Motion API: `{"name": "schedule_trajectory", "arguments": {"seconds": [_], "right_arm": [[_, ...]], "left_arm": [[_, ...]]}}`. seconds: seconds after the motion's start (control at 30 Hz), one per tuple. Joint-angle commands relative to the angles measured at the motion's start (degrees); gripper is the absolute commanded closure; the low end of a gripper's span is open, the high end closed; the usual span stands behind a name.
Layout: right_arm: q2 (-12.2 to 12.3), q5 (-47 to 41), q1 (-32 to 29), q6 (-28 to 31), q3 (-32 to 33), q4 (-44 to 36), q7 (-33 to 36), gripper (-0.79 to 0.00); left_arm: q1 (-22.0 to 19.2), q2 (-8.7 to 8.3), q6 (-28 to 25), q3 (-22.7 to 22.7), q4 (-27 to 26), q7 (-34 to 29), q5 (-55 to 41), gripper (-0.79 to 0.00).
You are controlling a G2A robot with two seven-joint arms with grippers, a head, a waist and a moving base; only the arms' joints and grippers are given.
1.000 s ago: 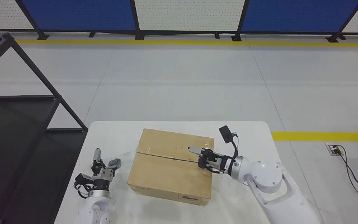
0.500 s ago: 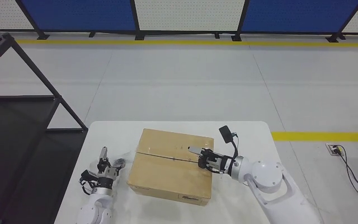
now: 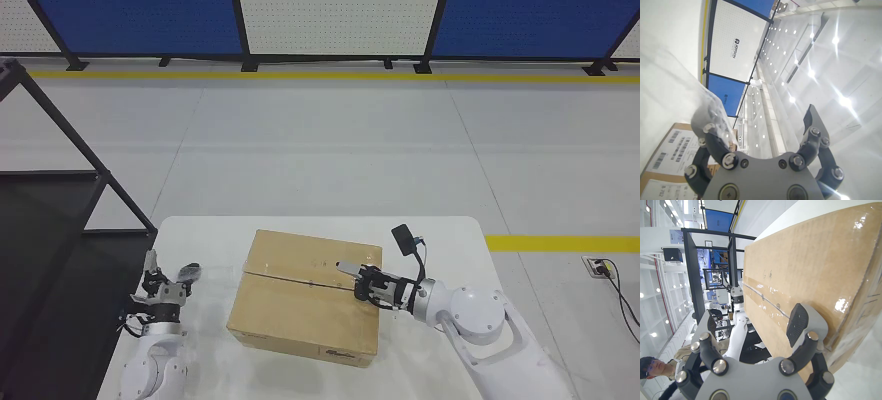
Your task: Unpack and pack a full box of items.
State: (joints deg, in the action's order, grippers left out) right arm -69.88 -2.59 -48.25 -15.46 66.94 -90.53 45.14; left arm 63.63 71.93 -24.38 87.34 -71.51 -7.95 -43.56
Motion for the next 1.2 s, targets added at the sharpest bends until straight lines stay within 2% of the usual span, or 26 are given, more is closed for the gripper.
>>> {"name": "schedule_trajectory", "arguments": {"seconds": [0.0, 0.23, 0.47, 0.67, 1.17], "right_arm": [[0.0, 0.0, 0.0, 0.0, 0.0, 0.0, 0.0, -0.785], [0.0, 0.0, 0.0, 0.0, 0.0, 0.0, 0.0, -0.785], [0.0, 0.0, 0.0, 0.0, 0.0, 0.0, 0.0, -0.785], [0.0, 0.0, 0.0, 0.0, 0.0, 0.0, 0.0, -0.785], [0.0, 0.0, 0.0, 0.0, 0.0, 0.0, 0.0, -0.785]], "left_arm": [[0.7, -0.05, -0.2, 0.8, -1.4, 0.0, -0.1, -0.785], [5.2, -0.18, -0.6, 4.0, -9.8, 0.8, 0.0, -0.785], [8.1, -0.08, 0.3, 5.1, -18.3, 1.7, 1.7, -0.785], [7.7, 0.07, 1.9, 5.0, -22.2, 2.6, 3.8, -0.785], [5.4, 0.8, 4.4, 1.4, -26.9, 1.8, 6.6, -0.785]]}}
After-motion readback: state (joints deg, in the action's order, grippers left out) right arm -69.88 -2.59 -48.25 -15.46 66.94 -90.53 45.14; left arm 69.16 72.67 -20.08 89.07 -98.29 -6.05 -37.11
